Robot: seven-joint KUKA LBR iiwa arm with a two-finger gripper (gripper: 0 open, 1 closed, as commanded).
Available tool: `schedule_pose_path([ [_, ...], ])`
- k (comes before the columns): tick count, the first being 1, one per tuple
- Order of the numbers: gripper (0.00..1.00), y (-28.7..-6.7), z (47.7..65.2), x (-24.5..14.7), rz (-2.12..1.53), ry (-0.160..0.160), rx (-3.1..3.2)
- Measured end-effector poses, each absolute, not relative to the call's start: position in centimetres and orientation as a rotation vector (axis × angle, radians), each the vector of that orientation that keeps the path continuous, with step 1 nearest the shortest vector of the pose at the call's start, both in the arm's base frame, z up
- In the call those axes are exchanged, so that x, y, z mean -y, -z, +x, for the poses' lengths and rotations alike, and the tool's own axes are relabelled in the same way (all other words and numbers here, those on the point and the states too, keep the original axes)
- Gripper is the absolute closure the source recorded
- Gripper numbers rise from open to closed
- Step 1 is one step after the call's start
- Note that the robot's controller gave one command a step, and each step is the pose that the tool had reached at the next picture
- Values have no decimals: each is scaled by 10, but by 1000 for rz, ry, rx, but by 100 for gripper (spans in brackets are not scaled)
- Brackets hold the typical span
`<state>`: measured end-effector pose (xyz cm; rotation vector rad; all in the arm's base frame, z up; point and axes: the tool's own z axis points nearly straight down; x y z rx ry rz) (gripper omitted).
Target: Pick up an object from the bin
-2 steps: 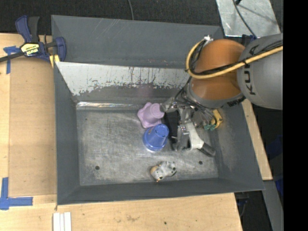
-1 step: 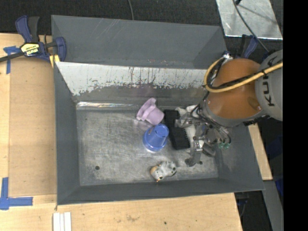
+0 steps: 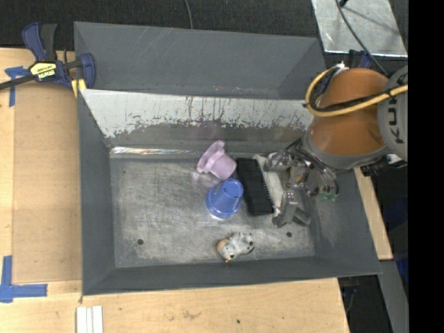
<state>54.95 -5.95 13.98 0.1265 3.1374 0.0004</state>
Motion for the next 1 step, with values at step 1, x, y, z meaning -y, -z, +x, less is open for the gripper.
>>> schedule_pose_path([
  [1, 0, -90, 554, 82, 373, 1, -3086],
])
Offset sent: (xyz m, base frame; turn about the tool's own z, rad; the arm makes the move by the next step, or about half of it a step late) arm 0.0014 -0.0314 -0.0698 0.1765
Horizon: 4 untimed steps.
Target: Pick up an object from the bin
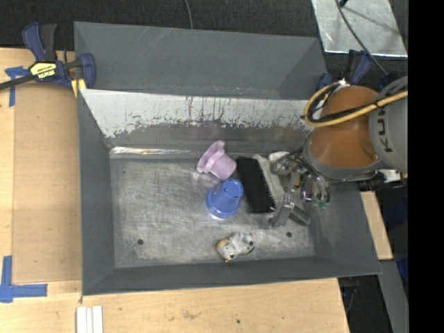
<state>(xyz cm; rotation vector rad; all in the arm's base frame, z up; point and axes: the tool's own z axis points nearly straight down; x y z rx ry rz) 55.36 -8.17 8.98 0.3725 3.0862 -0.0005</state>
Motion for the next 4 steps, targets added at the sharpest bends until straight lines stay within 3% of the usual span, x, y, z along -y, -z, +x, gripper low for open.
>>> schedule_pose_path([
  [1, 100, -82, 547, 82, 390, 2, -3113],
  [3, 100, -86, 546, 82, 391, 1, -3116],
  [4, 100, -101, 545, 82, 391, 1, -3122],
])
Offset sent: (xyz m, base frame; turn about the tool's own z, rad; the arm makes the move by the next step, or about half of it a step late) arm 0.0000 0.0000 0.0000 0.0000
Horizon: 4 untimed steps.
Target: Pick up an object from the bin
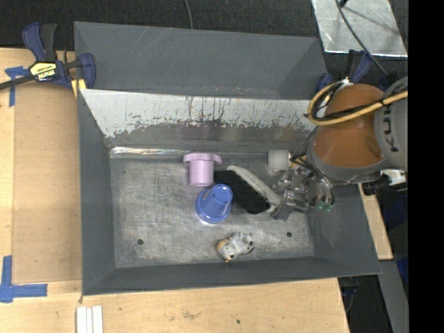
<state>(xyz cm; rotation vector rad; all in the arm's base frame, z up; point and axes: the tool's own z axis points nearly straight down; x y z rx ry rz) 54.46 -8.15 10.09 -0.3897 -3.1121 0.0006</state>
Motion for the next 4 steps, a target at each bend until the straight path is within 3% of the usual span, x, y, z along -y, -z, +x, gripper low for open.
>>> schedule_pose_path([
  [2, 100, -135, 546, 82, -390, -1, 3119],
  [4, 100, -153, 546, 82, -389, -1, 3121],
])
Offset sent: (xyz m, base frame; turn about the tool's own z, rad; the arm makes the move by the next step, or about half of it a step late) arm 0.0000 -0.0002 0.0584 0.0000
